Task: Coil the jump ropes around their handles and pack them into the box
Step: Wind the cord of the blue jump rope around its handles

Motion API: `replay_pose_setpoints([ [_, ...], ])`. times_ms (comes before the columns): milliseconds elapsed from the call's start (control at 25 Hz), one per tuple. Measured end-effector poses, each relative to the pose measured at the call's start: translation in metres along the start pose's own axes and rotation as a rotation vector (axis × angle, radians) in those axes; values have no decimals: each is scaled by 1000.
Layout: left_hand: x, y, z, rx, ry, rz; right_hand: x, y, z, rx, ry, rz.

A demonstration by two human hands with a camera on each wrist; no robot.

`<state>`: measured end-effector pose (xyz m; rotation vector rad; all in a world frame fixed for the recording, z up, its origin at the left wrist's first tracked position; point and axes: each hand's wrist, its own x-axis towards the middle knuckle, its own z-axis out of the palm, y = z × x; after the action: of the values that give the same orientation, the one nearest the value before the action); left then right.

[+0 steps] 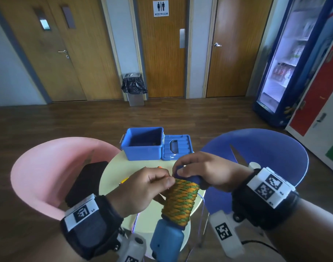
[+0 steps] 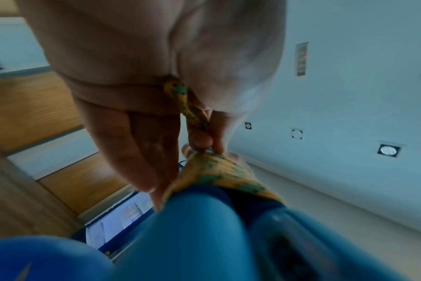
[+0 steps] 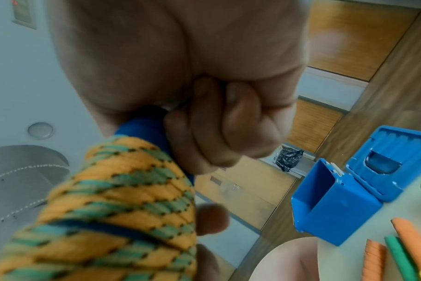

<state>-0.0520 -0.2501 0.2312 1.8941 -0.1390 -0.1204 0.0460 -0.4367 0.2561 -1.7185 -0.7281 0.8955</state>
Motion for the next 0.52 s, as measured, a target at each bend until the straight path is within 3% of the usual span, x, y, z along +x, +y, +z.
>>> replay_pose_setpoints([
  [80,1,-2,5,-49,82,23,4,6,4,116,80,-28],
  [200,6,-5,10,-6,343,55,10,19,17,349,264,-8],
  [320,17,-12,10,-28,580,27,11,36,39,287,248,4],
  [400,21,-14,10,-1,646,26,12,43,52,260,302,-30],
  [520,20,-13,10,-81,610,50,7,43,55,460,337,-38],
])
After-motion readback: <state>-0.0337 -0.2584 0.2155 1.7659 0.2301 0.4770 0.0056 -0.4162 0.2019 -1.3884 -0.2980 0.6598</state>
